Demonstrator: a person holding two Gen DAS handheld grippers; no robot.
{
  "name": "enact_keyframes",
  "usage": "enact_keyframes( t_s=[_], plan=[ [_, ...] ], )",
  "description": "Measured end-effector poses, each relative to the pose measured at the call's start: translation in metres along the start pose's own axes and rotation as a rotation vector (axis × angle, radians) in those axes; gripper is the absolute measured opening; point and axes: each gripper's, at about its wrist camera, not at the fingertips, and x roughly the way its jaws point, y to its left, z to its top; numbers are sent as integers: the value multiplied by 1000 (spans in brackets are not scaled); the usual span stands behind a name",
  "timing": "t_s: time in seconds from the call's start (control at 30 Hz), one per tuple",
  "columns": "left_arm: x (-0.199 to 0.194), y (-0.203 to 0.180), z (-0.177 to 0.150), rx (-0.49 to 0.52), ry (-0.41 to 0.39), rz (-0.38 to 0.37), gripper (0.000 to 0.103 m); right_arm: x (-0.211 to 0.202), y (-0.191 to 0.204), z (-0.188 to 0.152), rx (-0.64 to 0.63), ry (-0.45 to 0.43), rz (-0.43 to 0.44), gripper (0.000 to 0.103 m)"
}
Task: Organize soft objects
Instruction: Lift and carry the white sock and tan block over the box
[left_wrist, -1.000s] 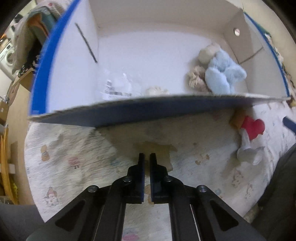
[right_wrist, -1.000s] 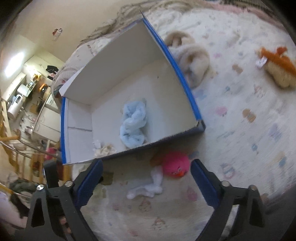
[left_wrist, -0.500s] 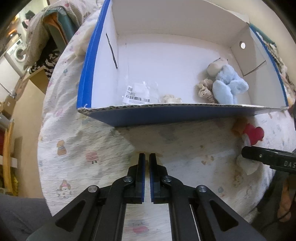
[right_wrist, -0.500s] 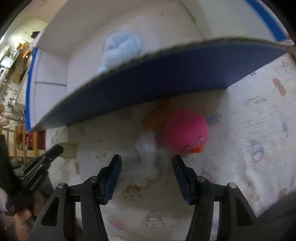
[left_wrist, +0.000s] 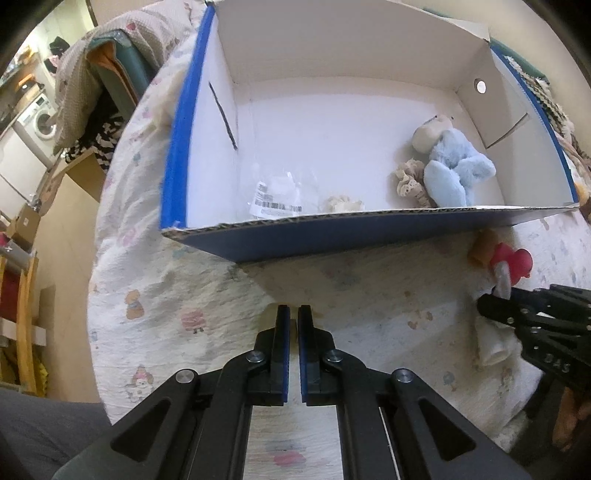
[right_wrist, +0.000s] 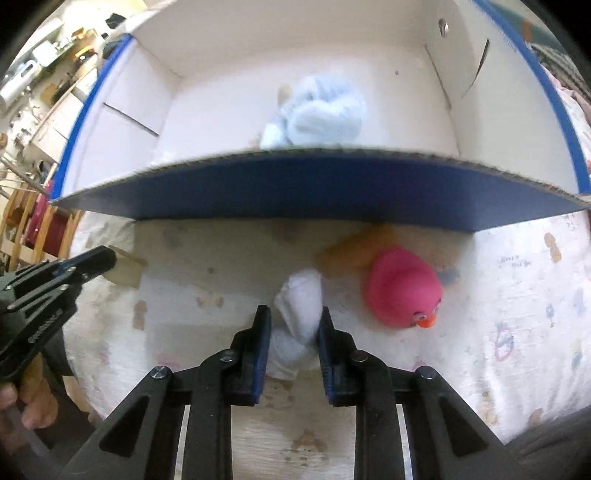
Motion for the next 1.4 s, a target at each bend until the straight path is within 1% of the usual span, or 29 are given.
enact_keyframes(
  t_s=[0.17,0.23,0.4,0.63,0.77,0.87,0.93,0.97,1.1,1.2,1.33,1.4],
  plan=[
    [-2,8,0,-16,-9,17,4,-7,-11,2,40,-20,15,26],
    [-5,10,0,-23,-21,26,4,-16,-17,0,44,-36,27,26],
    [-23,16,-4,-56,-58,31,4,-40,-15,-9,61,-84,79,26],
    [-63,17,-4,-74,-155,41,4,-79,-10,-14,27,-177,99,26],
    [-86,23,-1,-99,-215,40,4,-96,-15,-11,35,-229,122,26],
    [-102,26,2,-103,-254,40,4,-108,-18,-8,35,-257,123,26],
    [-112,28,4,-114,-280,19,4,-115,-22,-3,39,-274,121,26],
    [-120,31,7,-130,-302,4,4,-117,-22,2,41,-283,121,26],
    [-138,30,21,-136,-363,7,4,-126,-25,17,49,-326,123,26],
    [-145,25,37,-113,-397,24,4,-136,-26,29,44,-356,118,26],
    [-144,25,61,-118,-402,16,4,-145,-26,46,32,-387,108,26],
    [-140,27,72,-143,-394,-8,4,-147,-26,58,27,-390,94,26]
  ],
)
